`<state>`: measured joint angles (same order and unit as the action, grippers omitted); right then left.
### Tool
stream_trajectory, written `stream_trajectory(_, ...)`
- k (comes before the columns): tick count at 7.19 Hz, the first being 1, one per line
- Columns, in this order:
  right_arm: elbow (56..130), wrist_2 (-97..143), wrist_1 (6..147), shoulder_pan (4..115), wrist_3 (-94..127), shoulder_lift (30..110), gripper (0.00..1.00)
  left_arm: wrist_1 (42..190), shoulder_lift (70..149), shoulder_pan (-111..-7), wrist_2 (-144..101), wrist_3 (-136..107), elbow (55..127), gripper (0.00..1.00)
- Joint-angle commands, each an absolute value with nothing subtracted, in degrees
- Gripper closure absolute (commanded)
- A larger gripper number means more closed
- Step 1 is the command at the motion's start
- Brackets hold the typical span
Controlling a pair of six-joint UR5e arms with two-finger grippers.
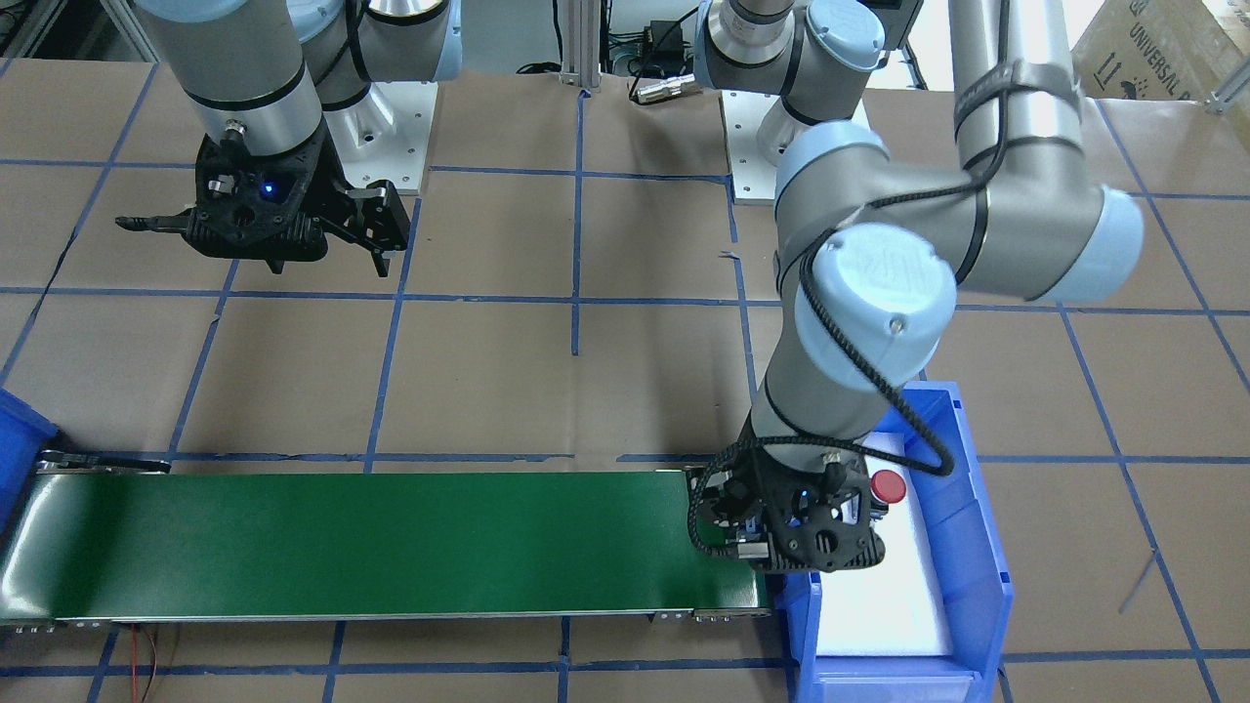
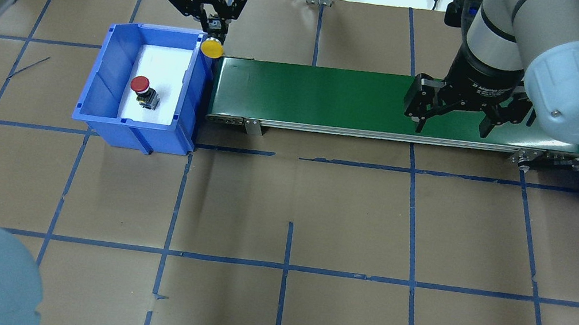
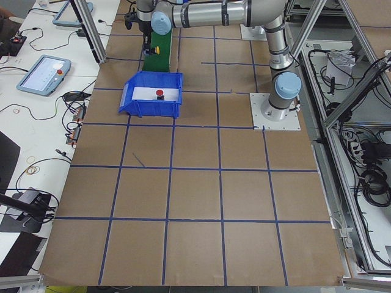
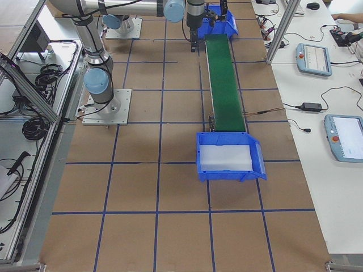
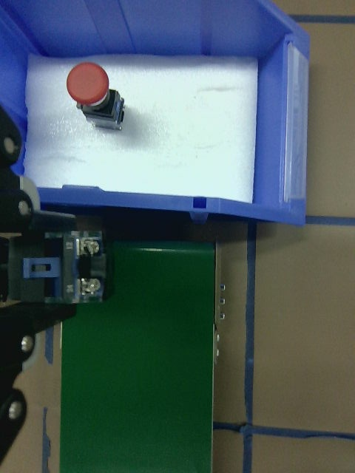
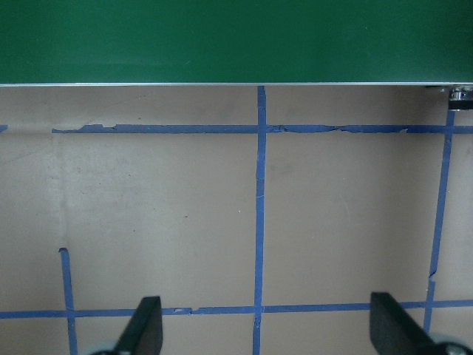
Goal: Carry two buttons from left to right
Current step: 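Carry the yellow button onto the conveyor belt and release it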
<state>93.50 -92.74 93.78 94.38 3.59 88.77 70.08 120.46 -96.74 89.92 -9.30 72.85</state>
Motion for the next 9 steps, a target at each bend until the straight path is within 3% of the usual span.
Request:
stream_trajectory(1,93.5,-92.5,93.9,94.3,3.5,88.7,0.0,65.9,124.4,-96.9,89.1,-9.3,72.9,1.0)
stream_trajectory(4,91.0,-88.3,95.4,90.5,4.0,88.7,0.0,66.0,124.5,-97.6,86.6,-10.2,73.3,0.99)
stream_trajectory(9,92.7,-88.9,95.0,90.8,3.9,88.9,0.0,65.9,123.8,-100.0,86.5,-13.7,77.2,0.96)
